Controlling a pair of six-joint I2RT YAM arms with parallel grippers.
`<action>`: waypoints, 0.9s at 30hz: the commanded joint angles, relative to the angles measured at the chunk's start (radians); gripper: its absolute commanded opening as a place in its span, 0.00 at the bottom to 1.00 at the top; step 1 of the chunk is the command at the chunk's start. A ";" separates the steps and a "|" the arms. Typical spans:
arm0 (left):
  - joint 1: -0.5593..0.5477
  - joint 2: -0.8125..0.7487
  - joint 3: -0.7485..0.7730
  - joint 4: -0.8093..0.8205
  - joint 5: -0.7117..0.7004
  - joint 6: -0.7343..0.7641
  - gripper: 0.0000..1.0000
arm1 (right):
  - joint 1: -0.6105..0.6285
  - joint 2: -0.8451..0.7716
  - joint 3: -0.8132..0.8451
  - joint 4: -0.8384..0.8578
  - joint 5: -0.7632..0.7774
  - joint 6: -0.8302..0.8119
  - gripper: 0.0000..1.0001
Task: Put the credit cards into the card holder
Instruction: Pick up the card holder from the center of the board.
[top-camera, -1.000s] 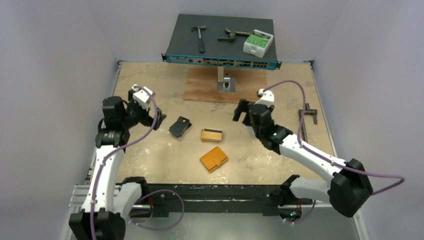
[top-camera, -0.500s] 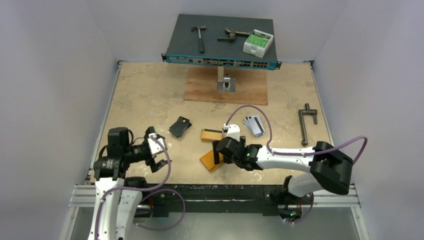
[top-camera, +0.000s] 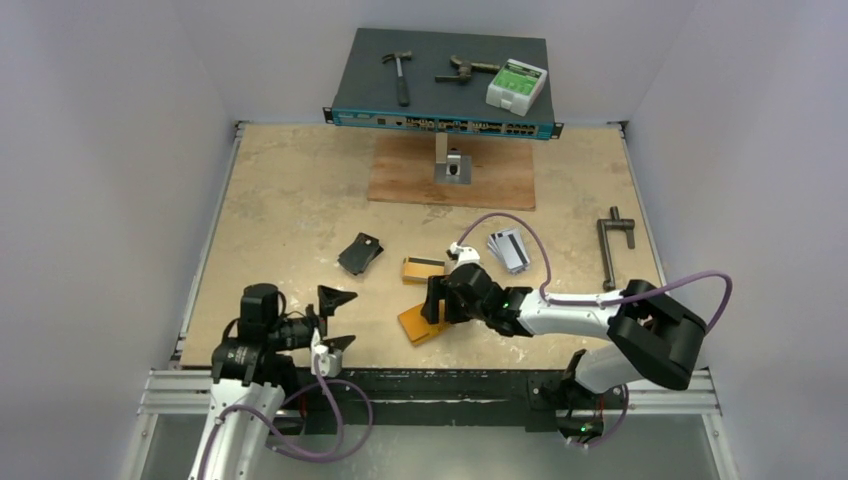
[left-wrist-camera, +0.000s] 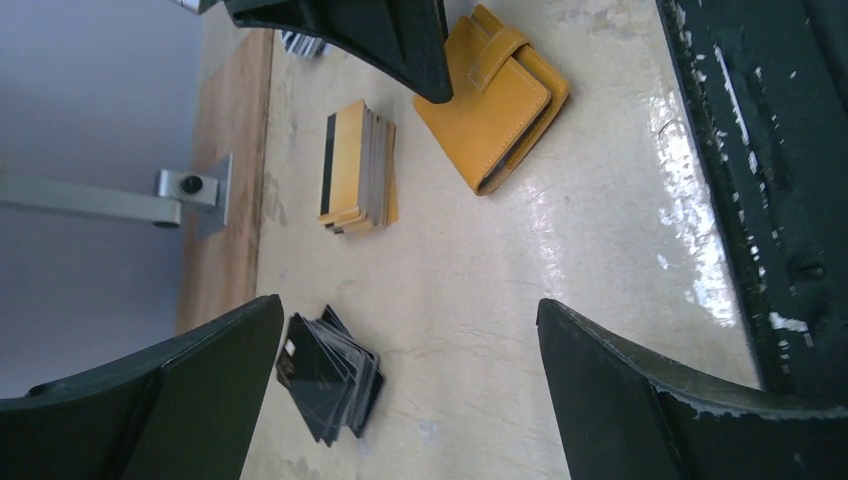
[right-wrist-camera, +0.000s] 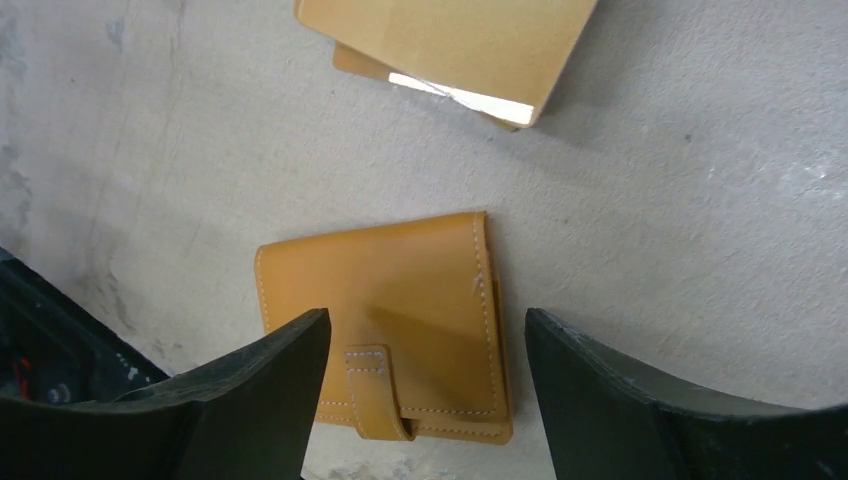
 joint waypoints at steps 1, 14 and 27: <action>-0.006 0.042 -0.054 0.099 0.157 0.318 1.00 | -0.084 -0.018 -0.079 0.092 -0.158 0.014 0.70; -0.131 0.383 -0.065 0.123 0.121 0.756 1.00 | -0.127 0.077 -0.104 0.191 -0.312 0.038 0.08; -0.303 0.704 -0.102 0.469 0.066 0.789 1.00 | -0.198 -0.047 -0.038 0.183 -0.501 0.090 0.00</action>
